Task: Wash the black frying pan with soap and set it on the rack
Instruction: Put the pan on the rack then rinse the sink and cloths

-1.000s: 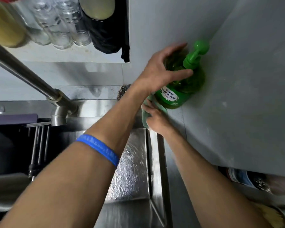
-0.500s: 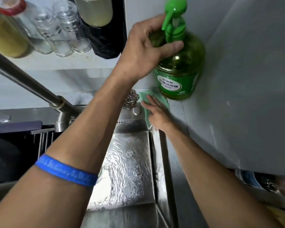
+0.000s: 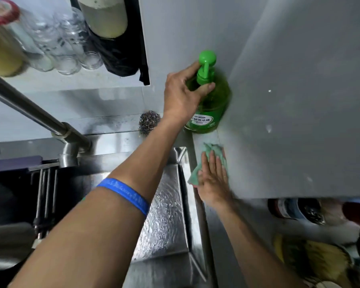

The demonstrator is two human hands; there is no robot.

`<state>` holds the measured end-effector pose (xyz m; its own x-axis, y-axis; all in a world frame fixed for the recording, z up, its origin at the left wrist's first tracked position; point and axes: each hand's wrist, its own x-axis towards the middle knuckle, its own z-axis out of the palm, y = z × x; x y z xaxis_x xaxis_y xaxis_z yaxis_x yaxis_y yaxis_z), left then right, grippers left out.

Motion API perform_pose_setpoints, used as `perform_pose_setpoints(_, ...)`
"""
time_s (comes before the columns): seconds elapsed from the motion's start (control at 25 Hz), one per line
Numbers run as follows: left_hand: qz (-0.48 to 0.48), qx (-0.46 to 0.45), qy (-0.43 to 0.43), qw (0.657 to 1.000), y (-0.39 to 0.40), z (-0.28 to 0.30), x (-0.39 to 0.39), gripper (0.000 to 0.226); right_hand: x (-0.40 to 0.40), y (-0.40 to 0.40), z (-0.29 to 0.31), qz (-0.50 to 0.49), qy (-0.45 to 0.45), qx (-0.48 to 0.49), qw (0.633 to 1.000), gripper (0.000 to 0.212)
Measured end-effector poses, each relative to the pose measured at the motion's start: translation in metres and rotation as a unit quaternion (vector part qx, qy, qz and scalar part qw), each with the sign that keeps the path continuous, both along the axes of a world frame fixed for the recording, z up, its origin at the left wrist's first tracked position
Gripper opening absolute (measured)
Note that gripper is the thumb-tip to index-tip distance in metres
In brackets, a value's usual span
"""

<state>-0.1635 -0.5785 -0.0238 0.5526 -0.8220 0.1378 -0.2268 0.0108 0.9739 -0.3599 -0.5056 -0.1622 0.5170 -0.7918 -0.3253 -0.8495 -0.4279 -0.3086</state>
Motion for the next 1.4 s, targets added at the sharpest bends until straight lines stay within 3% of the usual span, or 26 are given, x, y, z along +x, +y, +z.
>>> perform_pose_setpoints(0.16, -0.015, 0.052, -0.124, 0.991, -0.004, 0.003, -0.01, 0.068, -0.032, 0.045, -0.01, -0.006, 0.001, -0.044, 0.999, 0.063)
perform_pose_setpoints(0.28, 0.069, 0.069, -0.089, 0.991, 0.03, -0.029, -0.004, 0.054, -0.028, 0.036, -0.011, -0.001, -0.016, -0.047, 0.999, 0.064)
perform_pose_setpoints(0.4, 0.118, 0.288, -0.167, 0.935, 0.065, -0.089, 0.011, 0.048, -0.024, 0.026, -0.007, 0.03, -0.025, -0.04, 0.998, 0.066)
perform_pose_setpoints(0.48, 0.081, 0.35, -0.189, 0.914, 0.075, -0.111, 0.019, 0.042, -0.021, 0.021, -0.007, 0.022, -0.06, -0.047, 0.997, 0.069)
perform_pose_setpoints(0.6, 0.083, 0.285, -0.127, 0.947, 0.087, -0.112, 0.005, 0.029, -0.027, 0.022, -0.017, -0.017, -0.146, -0.078, 0.986, 0.057)
perform_pose_setpoints(0.8, 0.008, 0.155, -0.075, 0.985, 0.102, -0.097, -0.061, 0.04, -0.053, 0.055, -0.022, 0.024, -0.22, -0.055, 0.974, 0.048)
perform_pose_setpoints(0.92, -0.095, 0.207, -0.066, 0.971, 0.076, -0.098, -0.073, 0.065, -0.084, 0.074, -0.024, 0.044, -0.208, -0.032, 0.977, 0.047)
perform_pose_setpoints(1.0, -0.112, 0.225, -0.051, 0.967, 0.083, -0.102, -0.081, 0.068, -0.099, 0.086, -0.023, 0.062, -0.165, -0.031, 0.984, 0.05)
perform_pose_setpoints(1.16, -0.011, 0.214, 0.044, 0.976, 0.167, -0.104, -0.095, 0.051, -0.117, 0.121, -0.015, 0.092, -0.06, -0.107, 0.988, 0.057)
perform_pose_setpoints(1.28, 0.079, 0.237, 0.112, 0.962, 0.265, -0.094, -0.093, 0.041, -0.117, 0.155, -0.007, 0.119, -0.121, -0.141, 0.975, 0.047)
perform_pose_setpoints(1.32, 0.128, 0.243, 0.145, 0.951, 0.299, -0.093, -0.091, 0.039, -0.106, 0.17, -0.001, 0.088, -0.169, -0.094, 0.977, 0.041)
perform_pose_setpoints(1.4, 0.238, 0.243, 0.195, 0.92, 0.36, -0.089, -0.08, 0.04, -0.071, 0.2, 0.01, -0.065, -0.251, 0.071, 0.963, 0.03)
